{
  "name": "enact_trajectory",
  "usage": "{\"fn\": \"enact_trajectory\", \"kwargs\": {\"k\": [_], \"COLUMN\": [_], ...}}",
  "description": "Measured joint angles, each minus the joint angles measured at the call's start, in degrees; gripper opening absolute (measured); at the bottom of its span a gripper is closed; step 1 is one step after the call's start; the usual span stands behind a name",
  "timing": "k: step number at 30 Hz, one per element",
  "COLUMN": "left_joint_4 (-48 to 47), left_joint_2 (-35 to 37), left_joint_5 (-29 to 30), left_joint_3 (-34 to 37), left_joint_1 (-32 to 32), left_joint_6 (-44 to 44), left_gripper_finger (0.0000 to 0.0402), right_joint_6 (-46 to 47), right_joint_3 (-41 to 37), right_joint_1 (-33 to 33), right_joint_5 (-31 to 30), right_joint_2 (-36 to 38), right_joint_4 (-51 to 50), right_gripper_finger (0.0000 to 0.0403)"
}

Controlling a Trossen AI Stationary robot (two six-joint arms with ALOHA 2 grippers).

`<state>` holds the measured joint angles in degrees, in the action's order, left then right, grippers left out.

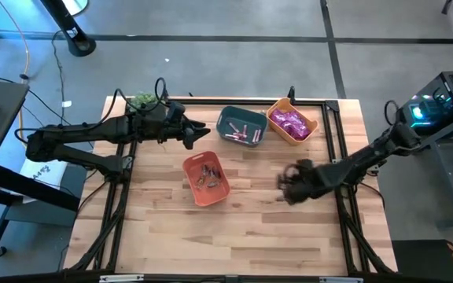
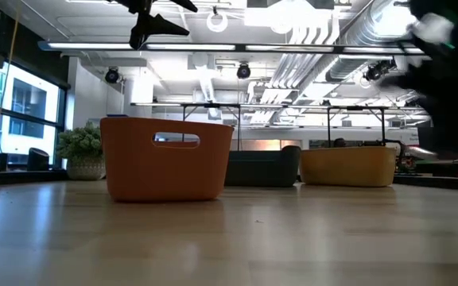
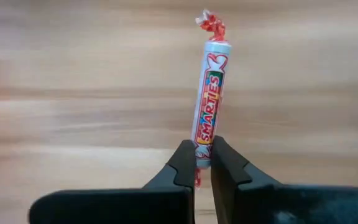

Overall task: Sort candy
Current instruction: Put the red candy into the blue bin, then put the brown candy into the orange bin

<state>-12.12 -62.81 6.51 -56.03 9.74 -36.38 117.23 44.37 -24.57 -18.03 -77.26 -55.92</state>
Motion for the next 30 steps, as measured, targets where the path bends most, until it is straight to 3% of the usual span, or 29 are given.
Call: {"fn": "enact_trajectory", "kwargs": {"k": [4,8,12,16,21,26,30], "left_joint_4": [2.41,4.98,6.25,6.19,6.19,6.21,6.21], "left_joint_2": [0.19,0.27,0.29,0.29,0.27,0.25,0.25], "left_joint_5": [0.02,0.02,0.02,-0.51,-1.60,-1.61,-1.28], "left_joint_3": [0.00,0.00,0.00,0.00,0.00,0.00,0.00], "left_joint_1": [0.02,0.04,0.04,0.02,-0.40,-1.09,-1.18], "left_joint_6": [-0.45,-0.48,-1.06,-3.41,-5.38,-5.53,-5.51], "left_gripper_finger": [0.0209,0.0209,0.0209,0.0209,0.0209,0.0209,0.0209], "right_joint_6": [-12.59,-30.18,-48.98,-60.44,-64.87,-67.43,-68.67], "right_joint_3": [9.11,14.09,14.61,14.72,14.70,14.70,14.85], "right_joint_1": [3.40,11.82,23.20,33.54,42.27,45.51,47.13], "right_joint_5": [-9.47,-12.49,-5.15,0.63,3.15,8.21,11.91], "right_joint_2": [0.25,0.16,-0.08,-1.59,-4.53,-6.75,-6.85], "right_joint_4": [4.04,10.86,24.37,32.75,35.01,39.52,41.66], "right_gripper_finger": [0.0006,0.0006,0.0006,0.0024,0.0090,0.0162,0.0190]}}
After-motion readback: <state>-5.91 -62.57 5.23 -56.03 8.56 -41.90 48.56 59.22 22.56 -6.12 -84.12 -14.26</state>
